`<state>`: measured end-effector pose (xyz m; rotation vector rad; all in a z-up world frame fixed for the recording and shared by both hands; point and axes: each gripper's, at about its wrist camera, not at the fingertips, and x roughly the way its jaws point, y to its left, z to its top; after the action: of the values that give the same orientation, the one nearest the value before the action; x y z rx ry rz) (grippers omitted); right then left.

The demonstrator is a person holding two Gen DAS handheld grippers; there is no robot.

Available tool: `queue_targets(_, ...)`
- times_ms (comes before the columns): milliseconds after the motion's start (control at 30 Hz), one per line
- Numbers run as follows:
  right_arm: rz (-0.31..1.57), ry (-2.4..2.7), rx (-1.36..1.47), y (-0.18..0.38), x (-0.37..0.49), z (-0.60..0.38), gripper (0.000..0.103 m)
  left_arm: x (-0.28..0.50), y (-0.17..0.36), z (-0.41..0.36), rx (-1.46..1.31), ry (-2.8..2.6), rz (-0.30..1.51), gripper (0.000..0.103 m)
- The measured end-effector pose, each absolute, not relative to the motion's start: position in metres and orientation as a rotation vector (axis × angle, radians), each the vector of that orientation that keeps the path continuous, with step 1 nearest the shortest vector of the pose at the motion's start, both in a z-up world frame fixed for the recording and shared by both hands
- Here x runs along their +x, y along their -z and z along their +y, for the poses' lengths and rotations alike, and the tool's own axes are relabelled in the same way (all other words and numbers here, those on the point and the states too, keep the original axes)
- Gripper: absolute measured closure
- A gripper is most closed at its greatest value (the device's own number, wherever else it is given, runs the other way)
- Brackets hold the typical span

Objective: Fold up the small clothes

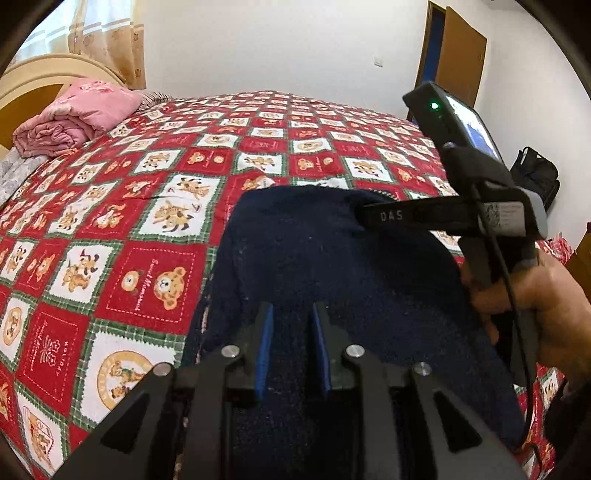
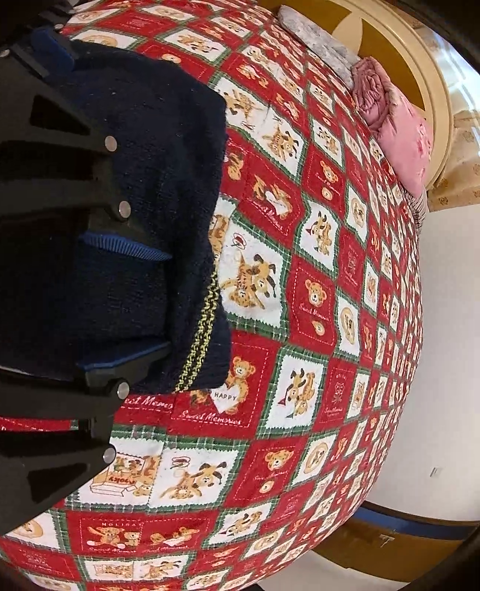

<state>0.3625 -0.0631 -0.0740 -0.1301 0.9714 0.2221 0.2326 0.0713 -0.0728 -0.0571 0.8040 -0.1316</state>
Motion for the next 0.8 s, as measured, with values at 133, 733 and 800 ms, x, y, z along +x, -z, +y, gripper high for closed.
queue_targets(133, 0.949, -0.235, -0.087, 0.06, 0.34, -0.074, 0.057, 0.227, 0.069, 0.072, -0.066, 0.129, 0.819, 0.077)
queue_targets(733, 0.867, -0.364, 0.257, 0.048, 0.139, -0.129, 0.057, 0.175, 0.053, 0.072, -0.03, 0.143, 0.806, 0.059)
queue_targets(800, 0.818, -0.345, 0.29, 0.038, 0.131, -0.138, 0.055, 0.168, 0.048, 0.083, -0.066, 0.163, 0.8, 0.046)
